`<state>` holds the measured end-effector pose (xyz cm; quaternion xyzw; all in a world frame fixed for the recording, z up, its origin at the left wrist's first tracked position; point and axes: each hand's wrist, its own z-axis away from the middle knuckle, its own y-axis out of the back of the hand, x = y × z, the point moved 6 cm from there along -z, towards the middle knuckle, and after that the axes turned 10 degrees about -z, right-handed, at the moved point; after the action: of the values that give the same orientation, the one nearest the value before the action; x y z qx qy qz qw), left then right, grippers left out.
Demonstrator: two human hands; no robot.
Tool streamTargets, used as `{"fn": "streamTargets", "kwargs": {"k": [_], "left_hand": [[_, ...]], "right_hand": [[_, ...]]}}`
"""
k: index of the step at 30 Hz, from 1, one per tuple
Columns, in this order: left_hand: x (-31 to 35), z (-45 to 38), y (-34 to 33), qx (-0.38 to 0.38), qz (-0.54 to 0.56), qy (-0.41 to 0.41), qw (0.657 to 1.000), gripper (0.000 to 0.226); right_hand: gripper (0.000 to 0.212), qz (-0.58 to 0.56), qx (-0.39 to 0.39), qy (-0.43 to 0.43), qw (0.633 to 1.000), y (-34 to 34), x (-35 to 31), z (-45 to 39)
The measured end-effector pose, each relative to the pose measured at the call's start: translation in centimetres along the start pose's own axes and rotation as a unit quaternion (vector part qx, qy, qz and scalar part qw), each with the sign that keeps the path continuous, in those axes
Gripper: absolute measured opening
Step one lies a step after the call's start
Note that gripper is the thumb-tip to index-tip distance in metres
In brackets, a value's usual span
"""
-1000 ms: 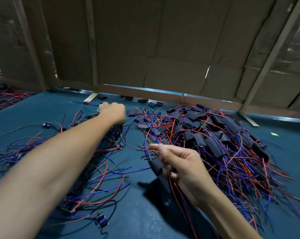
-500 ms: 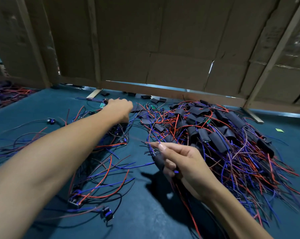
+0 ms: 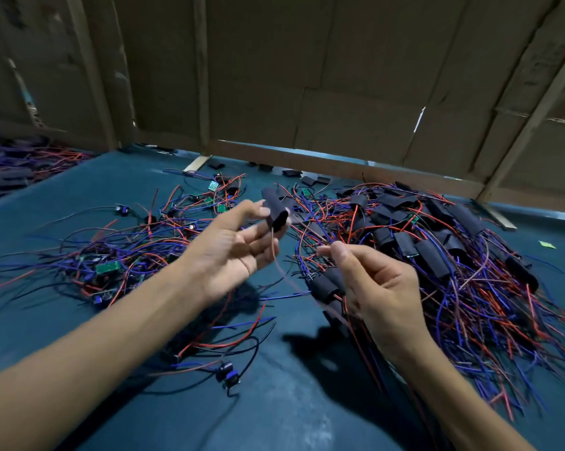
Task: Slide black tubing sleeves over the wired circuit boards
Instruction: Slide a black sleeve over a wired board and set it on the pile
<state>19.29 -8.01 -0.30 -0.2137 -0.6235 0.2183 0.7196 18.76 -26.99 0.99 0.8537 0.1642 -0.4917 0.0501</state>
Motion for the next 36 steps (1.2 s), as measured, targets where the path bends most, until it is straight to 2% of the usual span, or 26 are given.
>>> {"fn": "streamTargets", "kwargs": {"k": [3,7,12,16,20,23,28,33,36], "left_hand": [[-0.9,1.1,-0.9,0.008,0.074,0.014,0.997,0.037],[-1.7,1.3,-1.4,0.018,0.094,0.019,0.995,0.021],[-2.4,1.4,-1.5,0.027,0.123,0.016,0.992,0.029],[-2.2,1.4,-1.4,0.032,0.139,0.016,0.990,0.018],[-2.2,1.6,-1.9,-0.011,0.117,0.034,0.992,0.016],[-2.2,1.8,-2.3,-0.037,0.107,0.033,0.993,0.022],[-1.8,1.4,-1.8,-0.031,0.121,0.015,0.992,0.034],[-1.6,1.4,-1.8,-0.051,0.062,-0.020,0.997,0.026],[-1.5,1.5,-2.2,-0.044,-0.065,-0.084,0.993,0.023]], "right_hand": [[0.019,0.038,0.016,0.035,0.999,0.1,-0.4,0.3],[0.018,0.080,0.012,0.039,0.996,-0.2,-0.3,0.5],[0.018,0.086,0.014,0.024,0.996,-0.4,-0.2,0.7],[0.021,0.070,0.004,0.035,0.997,-0.1,-0.4,0.7],[0.022,0.063,-0.001,0.011,0.998,-0.2,0.0,0.5],[0.024,0.040,0.017,-0.026,0.999,-0.2,0.3,0.4],[0.029,0.009,0.042,-0.069,0.997,0.3,0.5,0.4],[0.030,-0.008,0.054,-0.096,0.994,0.4,0.6,0.3],[0.027,-0.006,0.036,-0.088,0.995,0.2,0.4,0.3]]}}
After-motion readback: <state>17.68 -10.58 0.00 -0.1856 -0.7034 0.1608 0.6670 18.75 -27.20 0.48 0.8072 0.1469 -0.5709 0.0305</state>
